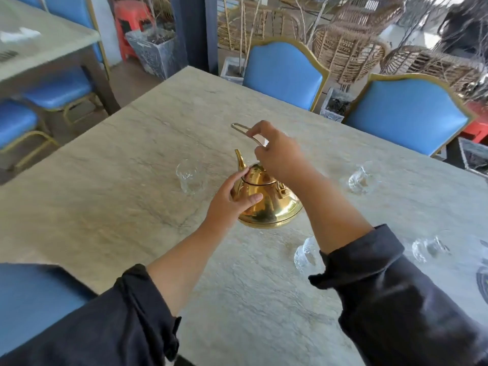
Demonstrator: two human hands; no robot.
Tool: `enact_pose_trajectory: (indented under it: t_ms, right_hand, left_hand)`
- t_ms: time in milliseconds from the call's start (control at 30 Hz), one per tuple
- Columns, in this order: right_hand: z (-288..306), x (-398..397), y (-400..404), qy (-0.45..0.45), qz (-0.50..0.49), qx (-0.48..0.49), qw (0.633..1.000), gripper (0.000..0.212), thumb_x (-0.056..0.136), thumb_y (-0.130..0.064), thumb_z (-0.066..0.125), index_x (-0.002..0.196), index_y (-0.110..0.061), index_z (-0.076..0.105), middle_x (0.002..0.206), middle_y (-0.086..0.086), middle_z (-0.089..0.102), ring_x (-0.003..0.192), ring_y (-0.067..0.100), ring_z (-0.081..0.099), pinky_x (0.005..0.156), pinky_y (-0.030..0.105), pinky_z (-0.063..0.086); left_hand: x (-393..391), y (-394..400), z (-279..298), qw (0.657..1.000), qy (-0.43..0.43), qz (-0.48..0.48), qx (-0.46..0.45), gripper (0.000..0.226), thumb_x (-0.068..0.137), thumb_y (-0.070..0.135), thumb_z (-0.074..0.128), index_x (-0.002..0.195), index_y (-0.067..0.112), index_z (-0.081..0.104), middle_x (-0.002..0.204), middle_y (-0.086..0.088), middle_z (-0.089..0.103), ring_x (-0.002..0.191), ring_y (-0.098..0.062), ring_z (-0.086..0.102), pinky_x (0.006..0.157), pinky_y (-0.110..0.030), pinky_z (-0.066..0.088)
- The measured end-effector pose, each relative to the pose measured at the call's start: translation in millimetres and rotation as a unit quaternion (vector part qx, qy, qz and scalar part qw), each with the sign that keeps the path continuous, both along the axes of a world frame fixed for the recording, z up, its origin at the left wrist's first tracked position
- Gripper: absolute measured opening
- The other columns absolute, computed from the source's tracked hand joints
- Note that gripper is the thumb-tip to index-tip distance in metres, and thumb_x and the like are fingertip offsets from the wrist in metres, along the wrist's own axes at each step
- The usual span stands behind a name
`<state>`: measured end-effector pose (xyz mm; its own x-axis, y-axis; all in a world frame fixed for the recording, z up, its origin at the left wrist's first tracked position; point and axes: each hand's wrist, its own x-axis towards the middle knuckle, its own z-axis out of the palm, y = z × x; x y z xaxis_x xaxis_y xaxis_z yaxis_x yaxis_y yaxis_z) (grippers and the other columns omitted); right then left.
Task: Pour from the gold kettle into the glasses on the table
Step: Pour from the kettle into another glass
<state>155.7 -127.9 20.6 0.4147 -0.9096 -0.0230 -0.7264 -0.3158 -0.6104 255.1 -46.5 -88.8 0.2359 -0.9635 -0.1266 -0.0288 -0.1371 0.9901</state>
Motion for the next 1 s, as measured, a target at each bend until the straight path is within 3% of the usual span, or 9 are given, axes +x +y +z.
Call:
enact_pose_trajectory:
  t_ms: [67,133,333,467,567,833,933,1000]
  right_hand:
    - [-2.6,13.4,5.6,0.001,0.007,0.012,1.0,0.038,0.088,-0.005,0.041,0.12,-0.024,0.051,0.075,0.008,0.06,0.054,0.018,0.052,0.046,0.025,0.04]
    - [-5.1,25.9,12.5,-0.001,0.019,0.023,1.0,0.038,0.089,-0.006,0.041,0.12,-0.024,0.051,0.07,0.008,0.057,0.05,0.016,0.046,0.046,0.026,0.039]
    - [-8.7,58.3,29.8,0.025,0.044,0.042,0.998,0.04,0.089,-0.004,0.038,0.121,-0.025,0.053,0.084,0.01,0.061,0.052,0.016,0.045,0.048,0.026,0.037]
    - [-5.2,72.6,33.8,0.043,0.05,0.054,0.996,0.042,0.092,-0.002,0.036,0.121,-0.026,0.053,0.088,0.011,0.059,0.05,0.016,0.044,0.046,0.028,0.037]
    - [0.2,77.2,35.6,0.053,0.056,0.047,0.996,0.042,0.092,-0.002,0.035,0.12,-0.027,0.054,0.091,0.011,0.059,0.052,0.016,0.045,0.046,0.028,0.038]
    - [14.7,87.4,35.4,0.084,0.088,0.018,0.992,0.032,0.097,-0.009,0.041,0.118,-0.028,0.057,0.126,0.008,0.058,0.075,0.023,0.059,0.051,0.026,0.045]
    - [19.0,89.7,35.9,0.094,0.101,0.005,0.99,0.032,0.097,-0.008,0.043,0.12,-0.025,0.057,0.132,0.007,0.056,0.091,0.026,0.065,0.063,0.029,0.05]
    - [19.4,91.3,34.8,0.093,0.104,0.003,0.99,0.033,0.096,-0.006,0.043,0.119,-0.024,0.058,0.13,0.007,0.056,0.089,0.025,0.063,0.065,0.029,0.049]
  left_hand:
    - [9.7,10.9,-1.7,1.0,-0.006,0.016,0.003,0.065,0.082,0.027,0.077,0.14,0.035,0.05,0.142,0.015,0.046,0.129,0.001,0.034,0.11,-0.028,0.031]
    - [18.5,21.3,-3.3,1.0,-0.007,0.025,0.008,0.064,0.083,0.029,0.076,0.141,0.036,0.048,0.142,0.018,0.044,0.127,0.004,0.031,0.107,-0.027,0.031]
    - [42.2,48.0,-7.9,0.999,0.011,0.038,0.024,0.063,0.083,0.032,0.076,0.14,0.037,0.049,0.138,0.019,0.043,0.129,0.0,0.034,0.117,-0.042,0.031]
    - [47.8,58.3,-6.4,0.997,0.057,0.035,0.04,0.058,0.075,0.045,0.08,0.123,0.059,0.052,0.129,0.024,0.046,0.134,-0.008,0.039,0.111,-0.054,0.038]
    - [49.4,61.7,-3.6,0.997,0.06,0.033,0.033,0.054,0.068,0.053,0.079,0.111,0.07,0.052,0.133,0.021,0.048,0.137,-0.019,0.045,0.11,-0.056,0.039]
    - [44.4,65.6,8.1,0.995,0.082,0.044,0.033,0.049,0.071,0.051,0.079,0.107,0.069,0.051,0.144,0.007,0.05,0.133,-0.023,0.05,0.107,-0.056,0.043]
    - [44.4,65.8,11.1,0.995,0.089,0.041,0.033,0.05,0.066,0.057,0.08,0.103,0.073,0.051,0.144,0.007,0.051,0.133,-0.023,0.05,0.106,-0.056,0.043]
    - [44.9,66.6,13.8,0.994,0.101,0.036,0.034,0.049,0.067,0.056,0.079,0.102,0.074,0.051,0.145,0.007,0.05,0.135,-0.022,0.048,0.106,-0.057,0.043]
